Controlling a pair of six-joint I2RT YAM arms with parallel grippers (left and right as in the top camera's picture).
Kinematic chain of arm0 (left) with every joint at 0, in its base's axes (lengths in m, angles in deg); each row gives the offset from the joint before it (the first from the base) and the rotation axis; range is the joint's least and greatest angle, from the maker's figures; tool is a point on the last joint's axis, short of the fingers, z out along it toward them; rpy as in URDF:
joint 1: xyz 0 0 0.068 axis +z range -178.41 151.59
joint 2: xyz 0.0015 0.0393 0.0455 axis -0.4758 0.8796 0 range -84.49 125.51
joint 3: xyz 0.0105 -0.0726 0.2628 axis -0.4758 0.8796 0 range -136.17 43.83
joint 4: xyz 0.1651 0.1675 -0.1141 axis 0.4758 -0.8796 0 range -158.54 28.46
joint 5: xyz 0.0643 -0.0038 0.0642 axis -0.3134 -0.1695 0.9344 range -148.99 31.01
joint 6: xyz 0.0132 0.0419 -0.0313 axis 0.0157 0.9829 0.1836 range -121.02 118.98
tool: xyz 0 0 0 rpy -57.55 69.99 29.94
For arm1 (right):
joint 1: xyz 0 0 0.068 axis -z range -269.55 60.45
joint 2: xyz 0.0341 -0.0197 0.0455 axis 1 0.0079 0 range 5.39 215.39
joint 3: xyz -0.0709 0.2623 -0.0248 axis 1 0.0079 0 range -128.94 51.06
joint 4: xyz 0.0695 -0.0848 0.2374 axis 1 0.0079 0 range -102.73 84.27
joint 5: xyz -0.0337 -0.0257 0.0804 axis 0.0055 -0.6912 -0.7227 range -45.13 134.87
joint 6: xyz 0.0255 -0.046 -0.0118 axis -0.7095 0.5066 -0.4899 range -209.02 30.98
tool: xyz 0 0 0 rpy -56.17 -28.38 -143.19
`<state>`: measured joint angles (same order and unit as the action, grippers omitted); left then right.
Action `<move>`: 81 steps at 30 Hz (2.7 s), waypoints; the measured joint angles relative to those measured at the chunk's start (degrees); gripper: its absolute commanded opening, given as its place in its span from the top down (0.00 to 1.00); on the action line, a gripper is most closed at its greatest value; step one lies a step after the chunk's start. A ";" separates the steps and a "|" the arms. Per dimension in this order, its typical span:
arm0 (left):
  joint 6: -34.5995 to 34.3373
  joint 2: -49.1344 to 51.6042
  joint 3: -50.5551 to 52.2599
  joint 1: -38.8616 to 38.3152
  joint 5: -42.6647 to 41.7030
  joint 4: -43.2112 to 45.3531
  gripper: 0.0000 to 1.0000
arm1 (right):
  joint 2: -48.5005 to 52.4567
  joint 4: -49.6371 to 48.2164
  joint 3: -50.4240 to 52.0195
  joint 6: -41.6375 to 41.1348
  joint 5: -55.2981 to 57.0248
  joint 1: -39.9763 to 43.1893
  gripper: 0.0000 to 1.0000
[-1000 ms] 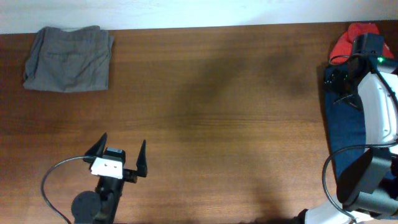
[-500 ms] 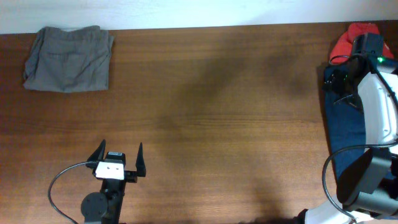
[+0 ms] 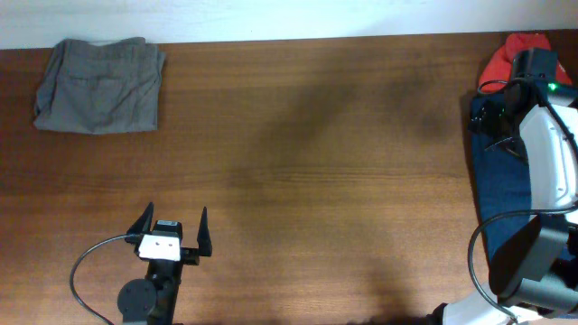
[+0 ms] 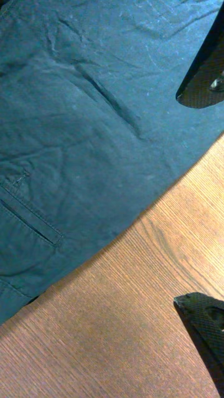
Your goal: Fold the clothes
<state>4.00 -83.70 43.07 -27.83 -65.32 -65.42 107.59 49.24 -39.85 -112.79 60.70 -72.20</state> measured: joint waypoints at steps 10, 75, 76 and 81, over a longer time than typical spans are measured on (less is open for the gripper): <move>-0.02 0.00 0.00 0.00 0.00 0.00 0.01 | -13.66 -0.02 0.13 -0.07 0.00 -0.35 0.02; 0.02 -0.17 0.02 0.00 0.61 -0.04 0.01 | -101.39 -57.86 90.33 21.29 -16.20 -19.50 0.02; 0.02 -0.17 0.02 0.00 0.61 -0.04 0.01 | -101.39 -57.86 90.33 21.27 -16.20 -19.50 0.02; 0.02 -0.17 0.02 0.00 0.61 -0.04 0.01 | -101.39 -57.86 90.33 21.31 -16.20 -19.50 0.02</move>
<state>4.02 -83.87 43.10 -27.83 -64.70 -65.46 6.19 -8.61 50.49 -91.48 44.51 -91.70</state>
